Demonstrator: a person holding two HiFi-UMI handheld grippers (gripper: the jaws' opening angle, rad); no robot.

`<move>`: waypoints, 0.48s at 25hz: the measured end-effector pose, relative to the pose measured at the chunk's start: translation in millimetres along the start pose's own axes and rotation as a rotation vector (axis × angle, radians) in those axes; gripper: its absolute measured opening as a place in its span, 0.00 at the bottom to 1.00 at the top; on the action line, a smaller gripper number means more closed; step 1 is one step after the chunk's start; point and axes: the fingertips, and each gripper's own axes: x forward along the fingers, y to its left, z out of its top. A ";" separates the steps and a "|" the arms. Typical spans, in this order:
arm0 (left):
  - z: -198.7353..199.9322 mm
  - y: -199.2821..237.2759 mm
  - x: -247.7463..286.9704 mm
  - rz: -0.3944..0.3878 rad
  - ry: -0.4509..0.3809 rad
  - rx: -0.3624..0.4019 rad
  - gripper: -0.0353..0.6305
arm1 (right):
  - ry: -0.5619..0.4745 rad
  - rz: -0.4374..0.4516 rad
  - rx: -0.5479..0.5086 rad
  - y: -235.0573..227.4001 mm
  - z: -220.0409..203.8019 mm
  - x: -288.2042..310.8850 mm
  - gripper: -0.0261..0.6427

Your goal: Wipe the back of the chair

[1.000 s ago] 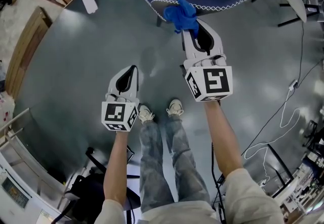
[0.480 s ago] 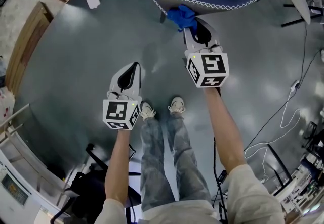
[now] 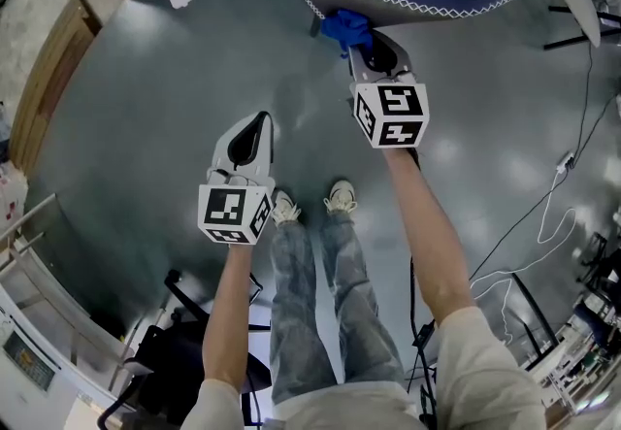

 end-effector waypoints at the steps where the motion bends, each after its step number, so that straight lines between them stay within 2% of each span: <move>1: 1.0 -0.8 1.3 -0.001 -0.002 -0.002 0.06 | 0.013 0.000 0.000 0.1 -4.3 3.3 0.14; 12: 0.5 2.9 1.2 -0.002 0.001 -0.008 0.06 | 0.257 -0.002 0.024 -4.2 -84.7 43.5 0.14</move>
